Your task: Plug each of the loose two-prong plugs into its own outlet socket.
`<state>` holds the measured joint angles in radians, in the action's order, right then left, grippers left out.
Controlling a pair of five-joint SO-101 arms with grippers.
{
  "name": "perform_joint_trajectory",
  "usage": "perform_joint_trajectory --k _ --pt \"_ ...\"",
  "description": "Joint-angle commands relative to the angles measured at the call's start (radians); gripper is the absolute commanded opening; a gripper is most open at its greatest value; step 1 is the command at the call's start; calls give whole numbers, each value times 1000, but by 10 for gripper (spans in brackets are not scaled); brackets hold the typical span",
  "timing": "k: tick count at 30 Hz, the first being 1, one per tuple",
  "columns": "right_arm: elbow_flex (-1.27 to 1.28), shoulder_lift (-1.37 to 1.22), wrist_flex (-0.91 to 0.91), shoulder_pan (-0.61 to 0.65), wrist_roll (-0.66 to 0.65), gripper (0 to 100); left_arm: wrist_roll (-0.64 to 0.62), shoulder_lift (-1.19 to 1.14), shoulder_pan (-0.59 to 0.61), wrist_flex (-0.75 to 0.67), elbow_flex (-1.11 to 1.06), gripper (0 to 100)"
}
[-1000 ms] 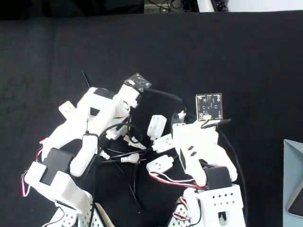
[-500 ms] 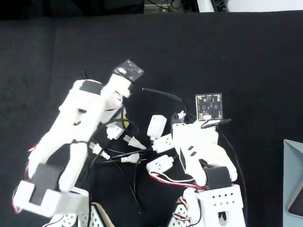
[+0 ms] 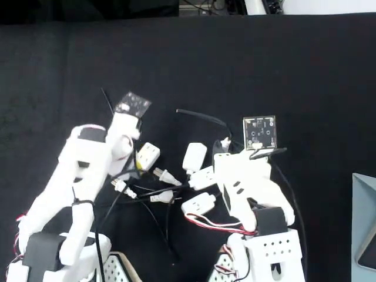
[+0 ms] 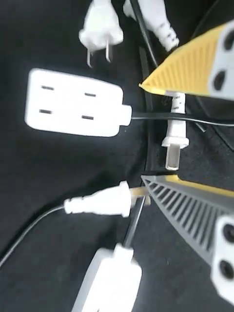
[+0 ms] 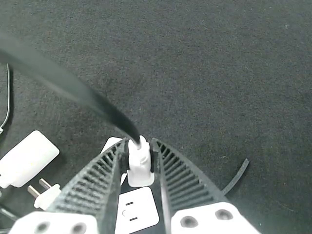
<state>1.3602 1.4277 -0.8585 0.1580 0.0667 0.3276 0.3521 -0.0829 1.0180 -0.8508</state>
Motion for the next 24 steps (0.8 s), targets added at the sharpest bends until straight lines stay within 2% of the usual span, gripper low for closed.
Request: perform_joint_trajectory --k 1,9,12,19,24 --pt "-47 -2 23 -8 -9 13 38 34 8 -71 -65 263" --pt "-47 -2 23 -8 -9 13 132 37 151 -71 -51 263" --pt "-47 -2 23 -8 -9 13 130 41 180 -58 -25 263" --pt "-48 -2 23 -8 -9 13 123 43 173 107 108 263" --pt "-53 -2 34 11 -9 13 123 43 179 218 208 196"
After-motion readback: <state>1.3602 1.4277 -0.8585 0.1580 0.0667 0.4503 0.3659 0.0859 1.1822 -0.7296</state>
